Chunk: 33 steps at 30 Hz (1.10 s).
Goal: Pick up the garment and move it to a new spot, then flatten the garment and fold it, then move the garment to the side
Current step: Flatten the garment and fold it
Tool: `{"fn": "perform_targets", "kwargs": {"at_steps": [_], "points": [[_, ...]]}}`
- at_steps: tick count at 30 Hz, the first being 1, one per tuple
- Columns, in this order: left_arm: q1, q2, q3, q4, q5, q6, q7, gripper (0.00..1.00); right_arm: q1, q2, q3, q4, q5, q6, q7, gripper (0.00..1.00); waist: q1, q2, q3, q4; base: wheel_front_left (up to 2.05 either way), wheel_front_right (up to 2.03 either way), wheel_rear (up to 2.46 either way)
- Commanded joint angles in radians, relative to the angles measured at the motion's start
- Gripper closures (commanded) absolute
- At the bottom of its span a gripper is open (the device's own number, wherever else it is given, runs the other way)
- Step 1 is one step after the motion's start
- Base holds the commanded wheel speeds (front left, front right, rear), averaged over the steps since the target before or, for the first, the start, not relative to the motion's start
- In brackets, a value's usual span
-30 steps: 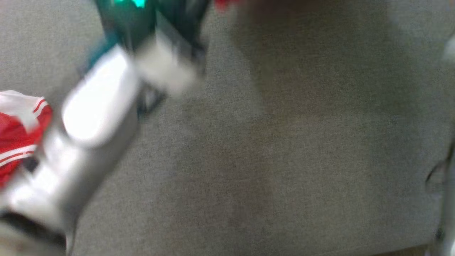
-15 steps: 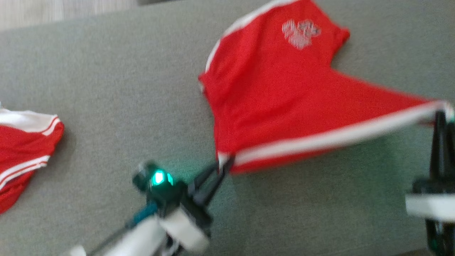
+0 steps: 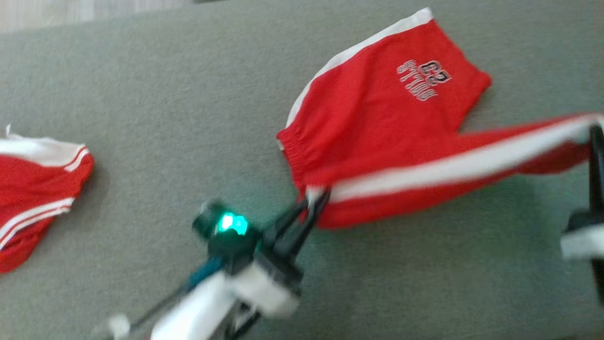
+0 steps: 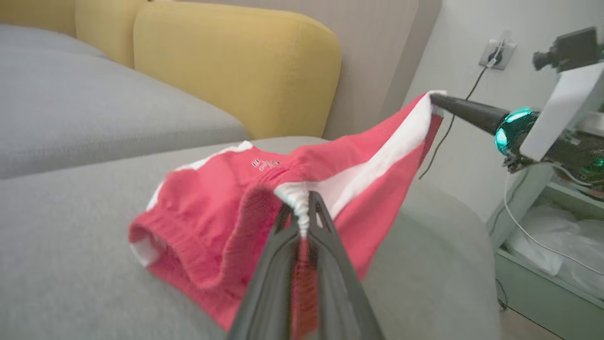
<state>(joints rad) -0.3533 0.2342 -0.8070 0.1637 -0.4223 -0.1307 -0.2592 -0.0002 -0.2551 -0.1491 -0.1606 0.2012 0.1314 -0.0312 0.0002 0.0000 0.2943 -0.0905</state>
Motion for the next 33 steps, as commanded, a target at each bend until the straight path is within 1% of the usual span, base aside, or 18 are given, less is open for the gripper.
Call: {"fn": "perform_targets", "kwargs": {"at_steps": [1, 5, 9, 10, 13, 15, 17, 20, 23, 24, 25, 26, 27, 28, 31, 33], "points": [[-0.077, -0.012, 0.039, 0.001, 0.004, 0.005, 0.001, 1.00, -0.073, -0.066, 0.035, 0.014, 0.012, -0.001, 0.007, 1.00, -0.0002, 0.0000, 0.034, 0.032, 0.00, 0.00, 0.00], [-0.200, -0.066, 0.066, 0.114, -0.004, 0.006, 0.003, 1.00, -0.272, -0.178, 0.129, 0.175, 0.039, -0.001, 0.024, 1.00, -0.0002, 0.0000, 0.081, 0.062, 0.00, 0.00, 0.00], [-0.299, -0.106, 0.087, 0.193, 0.000, 0.018, 0.004, 1.00, -0.466, -0.261, 0.257, 0.321, 0.078, -0.001, 0.047, 1.00, -0.0002, 0.0000, 0.124, 0.090, 0.00, 0.00, 0.00], [-0.299, -0.106, 0.087, 0.193, 0.000, 0.018, 0.004, 1.00, -0.466, -0.261, 0.257, 0.321, 0.078, -0.001, 0.047, 1.00, -0.0002, 0.0000, 0.124, 0.090, 0.00, 0.00, 0.00], [-0.353, -0.131, 0.097, 0.238, -0.006, 0.029, 0.010, 1.00, -0.584, -0.295, 0.349, 0.419, 0.108, -0.001, 0.070, 1.00, -0.0002, 0.0000, 0.151, 0.112, 0.00, 0.00, 0.00], [-0.385, -0.146, 0.102, 0.268, -0.017, 0.033, 0.011, 1.00, -0.654, -0.307, 0.401, 0.481, 0.123, -0.001, 0.076, 1.00, -0.0002, 0.0000, 0.167, 0.127, 0.00, 0.00, 0.00], [-0.414, -0.157, 0.104, 0.298, -0.024, 0.040, 0.013, 1.00, -0.714, -0.309, 0.441, 0.543, 0.132, -0.001, 0.074, 1.00, -0.0002, 0.0000, 0.181, 0.138, 0.00, 0.00, 0.00], [-0.446, -0.169, 0.109, 0.342, -0.035, 0.064, 0.016, 1.00, -0.791, -0.303, 0.482, 0.631, 0.143, -0.001, 0.053, 1.00, -0.0002, 0.0000, 0.199, 0.151, 0.00, 0.00, 0.00], [-0.462, -0.176, 0.101, 0.373, -0.048, 0.066, 0.015, 1.00, -0.849, -0.294, 0.514, 0.717, 0.149, -0.001, 0.019, 1.00, -0.0002, 0.0000, 0.213, 0.161, 0.00, 0.00, 0.00], [-0.464, -0.177, 0.100, 0.382, -0.052, 0.069, 0.013, 0.98, -0.863, -0.287, 0.526, 0.743, 0.155, -0.001, 0.009, 1.00, -0.0002, 0.0000, 0.215, 0.163, 0.00, 0.00, 0.00], [-0.465, -0.178, 0.099, 0.391, -0.055, 0.075, 0.012, 0.74, -0.876, -0.279, 0.535, 0.769, 0.163, -0.001, -0.003, 1.00, -0.0002, 0.0000, 0.217, 0.164, 0.00, 0.00, 0.00], [-0.463, -0.179, 0.100, 0.399, -0.066, 0.074, 0.011, 0.45, -0.887, -0.271, 0.546, 0.791, 0.172, -0.001, -0.016, 0.88, -0.0002, 0.0000, 0.218, 0.165, 0.00, 0.00, 0.00], [-0.460, -0.180, 0.106, 0.406, -0.082, 0.075, 0.010, 0.00, -0.896, -0.263, 0.554, 0.812, 0.185, -0.001, -0.033, 0.23, -0.0002, 0.0000, 0.219, 0.166, 0.00, 0.00, 0.00], [-0.461, -0.181, 0.106, 0.407, -0.086, 0.079, 0.008, 0.00, -0.905, -0.255, 0.557, 0.831, 0.196, -0.001, -0.057, 0.00, -0.0002, 0.0000, 0.219, 0.167, 0.00, 0.00, 0.00], [-0.448, -0.182, 0.099, 0.404, -0.088, 0.087, 0.002, 0.00, -0.908, -0.229, 0.576, 0.876, 0.254, -0.001, -0.114, 0.00, -0.0002, 0.0000, 0.210, 0.168, 0.00, 0.00, 0.00], [-0.429, -0.183, 0.101, 0.391, -0.071, 0.108, -0.001, 0.00, -0.898, -0.229, 0.600, 0.894, 0.287, -0.001, -0.144, 0.00, -0.0002, 0.0000, 0.196, 0.168, 0.00, 0.00, 0.00]]}}
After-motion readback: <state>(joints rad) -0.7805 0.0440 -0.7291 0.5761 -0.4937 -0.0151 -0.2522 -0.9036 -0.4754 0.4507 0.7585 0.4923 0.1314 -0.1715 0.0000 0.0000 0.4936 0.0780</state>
